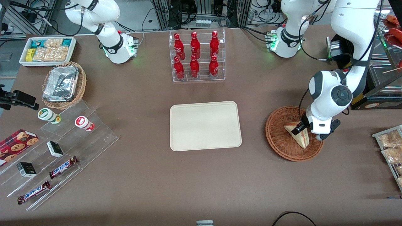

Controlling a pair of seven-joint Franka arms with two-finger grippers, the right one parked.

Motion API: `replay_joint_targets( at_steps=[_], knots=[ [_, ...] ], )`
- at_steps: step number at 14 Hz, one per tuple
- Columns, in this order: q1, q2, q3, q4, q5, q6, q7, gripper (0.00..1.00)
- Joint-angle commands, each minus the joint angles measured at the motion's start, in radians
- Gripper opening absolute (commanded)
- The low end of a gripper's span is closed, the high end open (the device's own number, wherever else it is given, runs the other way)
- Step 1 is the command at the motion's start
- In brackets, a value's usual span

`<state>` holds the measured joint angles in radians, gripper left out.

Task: Place sandwich from basket to tray
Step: 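Lower the left gripper and close it on the wrapped sandwich, then lift the sandwich and carry it with the left gripper over the cream tray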

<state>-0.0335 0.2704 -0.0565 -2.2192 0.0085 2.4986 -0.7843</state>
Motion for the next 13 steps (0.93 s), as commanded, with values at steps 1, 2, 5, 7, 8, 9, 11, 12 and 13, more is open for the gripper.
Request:
replay_joint_targets(
  at_steps=[1,2,5,7,8,9,11,12,13],
  knots=[
    [0.007,-0.005,-0.005,-0.005,0.01,0.003,-0.006,0.0],
    [0.007,-0.007,-0.005,-0.005,0.011,0.0,-0.003,0.0],
    [0.004,-0.039,-0.005,0.012,0.04,-0.075,0.049,0.0],
    [-0.003,-0.053,-0.008,0.082,0.044,-0.192,0.08,0.0],
    [-0.006,-0.05,-0.013,0.14,0.042,-0.277,0.085,0.0],
    [-0.008,-0.046,-0.022,0.2,0.044,-0.355,0.086,0.0],
    [-0.015,-0.042,-0.045,0.289,0.044,-0.461,0.088,0.0],
    [-0.025,-0.036,-0.048,0.308,0.044,-0.474,0.088,0.0],
    [-0.043,-0.031,-0.048,0.318,0.042,-0.474,0.088,0.0]
  ],
)
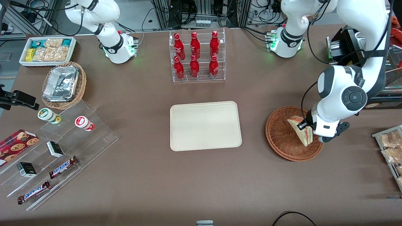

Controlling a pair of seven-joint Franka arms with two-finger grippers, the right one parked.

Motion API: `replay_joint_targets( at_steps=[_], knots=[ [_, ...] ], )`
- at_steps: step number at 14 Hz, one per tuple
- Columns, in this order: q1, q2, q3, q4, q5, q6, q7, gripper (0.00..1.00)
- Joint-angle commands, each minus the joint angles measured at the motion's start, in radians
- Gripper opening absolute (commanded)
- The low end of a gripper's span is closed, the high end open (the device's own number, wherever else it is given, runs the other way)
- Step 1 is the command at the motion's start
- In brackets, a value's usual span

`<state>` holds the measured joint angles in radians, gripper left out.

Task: Place sandwich from basket to tray
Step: 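Lift the sandwich and carry it with the left gripper over the cream tray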

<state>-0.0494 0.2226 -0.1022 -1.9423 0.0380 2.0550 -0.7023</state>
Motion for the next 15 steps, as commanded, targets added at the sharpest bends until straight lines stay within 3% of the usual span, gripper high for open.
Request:
replay_joint_targets(
  at_steps=[1,10,15],
  knots=[
    [-0.049,0.027,-0.002,0.049,0.011,-0.029,0.003,0.0],
    [-0.329,0.239,-0.002,0.285,-0.003,-0.044,-0.023,0.0],
    [-0.507,0.392,-0.001,0.437,0.006,-0.033,-0.174,0.0]
  ],
)
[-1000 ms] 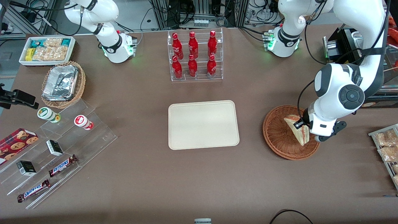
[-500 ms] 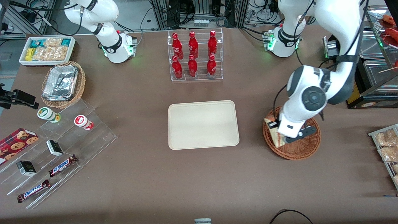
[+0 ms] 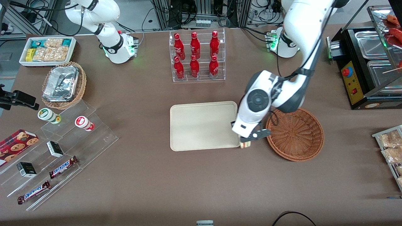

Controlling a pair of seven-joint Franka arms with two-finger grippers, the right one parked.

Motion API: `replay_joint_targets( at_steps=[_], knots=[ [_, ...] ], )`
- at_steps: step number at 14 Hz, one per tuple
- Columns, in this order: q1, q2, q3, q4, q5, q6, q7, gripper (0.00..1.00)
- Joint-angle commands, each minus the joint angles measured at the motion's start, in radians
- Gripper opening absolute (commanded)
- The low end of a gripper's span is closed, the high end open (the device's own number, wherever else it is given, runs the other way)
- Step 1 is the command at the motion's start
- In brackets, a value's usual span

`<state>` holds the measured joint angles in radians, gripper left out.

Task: Place sandwich from basket to tray
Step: 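Lift the sandwich and carry it with the left gripper over the cream tray, then lower the sandwich onto the tray and open the left gripper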

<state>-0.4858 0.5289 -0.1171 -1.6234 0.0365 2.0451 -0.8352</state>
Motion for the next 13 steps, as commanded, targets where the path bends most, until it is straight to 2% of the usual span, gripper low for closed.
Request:
replay_joint_targets(
  at_steps=[1,4,8,11,13],
  knots=[
    [-0.101,0.115,0.014,0.149,0.008,-0.023,-0.07,0.0],
    [-0.181,0.192,0.016,0.243,0.011,-0.022,-0.148,0.0],
    [-0.241,0.244,0.019,0.29,0.013,-0.022,-0.212,0.0],
    [-0.269,0.269,0.022,0.297,0.077,-0.02,-0.268,0.0],
    [-0.269,0.27,0.024,0.297,0.079,-0.02,-0.275,0.0]
  ],
)
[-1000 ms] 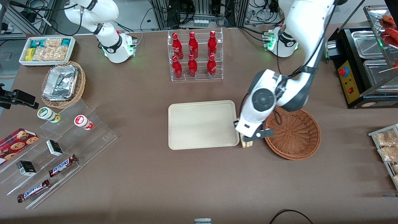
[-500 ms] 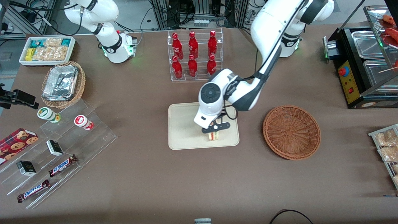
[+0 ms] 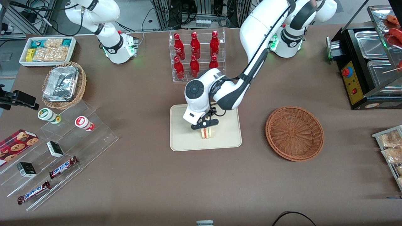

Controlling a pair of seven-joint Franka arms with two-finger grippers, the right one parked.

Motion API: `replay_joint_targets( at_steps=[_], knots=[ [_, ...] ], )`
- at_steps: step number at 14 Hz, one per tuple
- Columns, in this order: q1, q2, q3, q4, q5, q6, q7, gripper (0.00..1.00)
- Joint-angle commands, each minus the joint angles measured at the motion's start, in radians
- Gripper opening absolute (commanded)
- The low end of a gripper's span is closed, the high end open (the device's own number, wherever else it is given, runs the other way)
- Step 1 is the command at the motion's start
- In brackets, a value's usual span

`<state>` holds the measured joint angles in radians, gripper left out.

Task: Place sandwich from basket to tray
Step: 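Lower the sandwich onto the tray and open the left gripper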

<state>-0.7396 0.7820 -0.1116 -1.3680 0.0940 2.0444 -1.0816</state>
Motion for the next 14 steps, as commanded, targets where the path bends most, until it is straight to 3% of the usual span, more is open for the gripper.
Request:
replay_joint_targets(
  at_steps=[1,5,6,7,8,14],
  knots=[
    [-0.015,0.017,0.018,0.041,0.021,-0.012,-0.03,0.0],
    [-0.014,0.025,0.018,0.04,0.02,0.008,-0.058,0.0],
    [-0.014,0.026,0.018,0.04,0.02,0.008,-0.06,0.06],
    [-0.014,0.028,0.018,0.04,0.02,0.01,-0.06,0.59],
    [-0.014,0.029,0.018,0.037,0.023,0.017,-0.057,1.0],
    [-0.006,-0.036,0.018,0.058,0.015,-0.01,-0.052,1.0]
  ],
)
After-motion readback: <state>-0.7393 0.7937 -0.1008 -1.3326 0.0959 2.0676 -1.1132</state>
